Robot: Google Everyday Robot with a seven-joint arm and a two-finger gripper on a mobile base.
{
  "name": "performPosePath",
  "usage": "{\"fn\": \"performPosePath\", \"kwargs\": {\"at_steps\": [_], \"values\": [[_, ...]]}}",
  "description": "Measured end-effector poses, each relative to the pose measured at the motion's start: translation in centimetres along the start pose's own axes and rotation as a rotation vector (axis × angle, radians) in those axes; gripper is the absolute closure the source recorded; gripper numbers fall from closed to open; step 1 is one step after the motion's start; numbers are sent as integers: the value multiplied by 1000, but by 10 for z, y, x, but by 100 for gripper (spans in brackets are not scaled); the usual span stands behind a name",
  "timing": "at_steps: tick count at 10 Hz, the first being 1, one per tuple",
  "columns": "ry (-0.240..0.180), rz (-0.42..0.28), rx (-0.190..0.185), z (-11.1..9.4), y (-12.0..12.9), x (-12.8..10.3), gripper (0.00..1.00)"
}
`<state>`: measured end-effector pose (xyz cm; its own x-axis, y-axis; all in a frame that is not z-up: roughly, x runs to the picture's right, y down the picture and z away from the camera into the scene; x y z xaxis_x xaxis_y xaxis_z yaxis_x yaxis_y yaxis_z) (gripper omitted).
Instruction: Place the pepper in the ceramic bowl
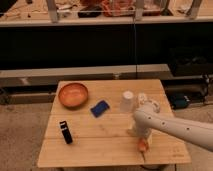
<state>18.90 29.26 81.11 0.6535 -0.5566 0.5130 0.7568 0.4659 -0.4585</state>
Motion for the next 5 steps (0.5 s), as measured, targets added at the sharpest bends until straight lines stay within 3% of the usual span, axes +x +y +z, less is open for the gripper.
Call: {"fn": "performPosePath", "kwargs": {"at_steps": [1,4,5], "values": [[2,-2,1,2,-3,0,21],[0,3,-3,-2,1,-1,37],[0,3,-2,-2,0,0,36]]}}
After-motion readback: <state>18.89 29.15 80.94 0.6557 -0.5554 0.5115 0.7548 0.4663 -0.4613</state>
